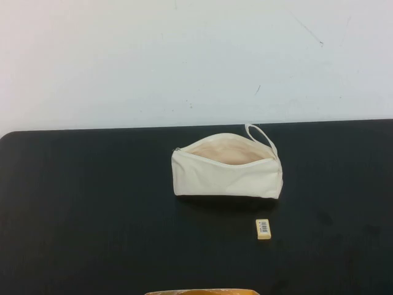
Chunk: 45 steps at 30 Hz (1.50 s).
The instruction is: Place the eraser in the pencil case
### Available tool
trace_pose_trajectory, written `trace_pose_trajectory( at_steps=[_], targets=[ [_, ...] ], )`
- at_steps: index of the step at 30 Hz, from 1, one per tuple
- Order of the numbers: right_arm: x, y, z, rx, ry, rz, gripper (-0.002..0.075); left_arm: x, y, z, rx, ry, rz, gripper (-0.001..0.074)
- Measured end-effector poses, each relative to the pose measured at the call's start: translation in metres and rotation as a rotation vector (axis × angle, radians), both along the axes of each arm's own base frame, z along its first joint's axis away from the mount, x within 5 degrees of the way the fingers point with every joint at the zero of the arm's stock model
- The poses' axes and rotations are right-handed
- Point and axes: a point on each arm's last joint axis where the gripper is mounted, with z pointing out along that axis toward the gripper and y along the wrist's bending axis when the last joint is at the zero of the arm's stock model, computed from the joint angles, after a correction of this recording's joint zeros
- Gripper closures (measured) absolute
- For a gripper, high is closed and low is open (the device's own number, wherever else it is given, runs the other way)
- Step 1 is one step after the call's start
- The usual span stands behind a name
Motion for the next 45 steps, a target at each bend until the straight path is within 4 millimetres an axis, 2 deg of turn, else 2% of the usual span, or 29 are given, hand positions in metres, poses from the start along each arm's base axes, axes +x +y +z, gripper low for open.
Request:
trace_pose_trajectory(
  at_steps=[32,36,45],
  targets=[
    [0.001,0.000,0.002,-0.002,-0.028,0.000,0.0727,0.000,0.000,0.000,-0.020,0.001,0.006,0.0736],
    [0.004,0.000,0.014,-0.009,-0.175,0.001,0.0727,0.000,0.000,0.000,-0.020,0.001,0.006,0.0736],
    [0.000,0.000,0.062,-0.026,-0.709,0.004,0.0727,0.000,0.000,0.000,-0.020,0.001,0.006,0.0736]
  ],
)
